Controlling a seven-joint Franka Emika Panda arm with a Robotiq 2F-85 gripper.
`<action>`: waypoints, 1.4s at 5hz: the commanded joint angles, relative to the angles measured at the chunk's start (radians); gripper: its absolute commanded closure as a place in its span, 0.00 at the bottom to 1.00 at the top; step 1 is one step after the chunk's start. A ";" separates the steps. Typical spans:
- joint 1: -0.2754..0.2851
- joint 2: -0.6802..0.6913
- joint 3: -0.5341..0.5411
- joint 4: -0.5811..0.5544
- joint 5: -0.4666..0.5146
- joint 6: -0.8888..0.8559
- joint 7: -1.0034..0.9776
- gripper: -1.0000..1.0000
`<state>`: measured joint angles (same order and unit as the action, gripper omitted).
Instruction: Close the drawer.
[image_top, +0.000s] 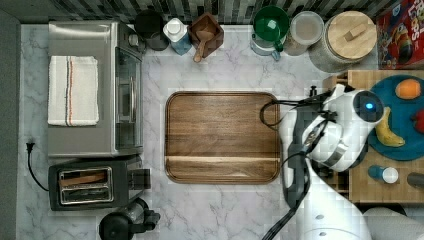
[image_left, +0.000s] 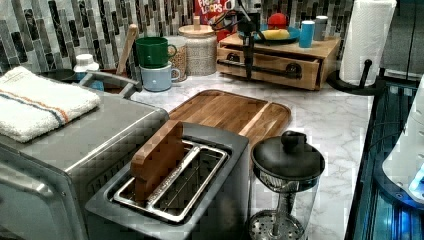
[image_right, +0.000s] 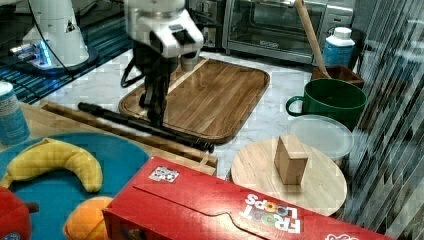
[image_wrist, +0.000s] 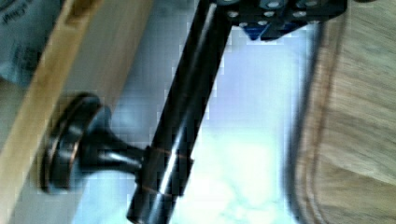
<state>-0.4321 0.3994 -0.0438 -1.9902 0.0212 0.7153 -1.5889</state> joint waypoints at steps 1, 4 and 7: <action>-0.165 0.091 -0.115 0.273 -0.074 0.003 -0.107 1.00; -0.149 0.061 -0.135 0.242 -0.085 0.011 -0.058 1.00; -0.151 0.061 -0.132 0.242 -0.086 0.011 -0.056 1.00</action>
<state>-0.4614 0.4585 -0.0572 -1.8945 -0.0247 0.6646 -1.6230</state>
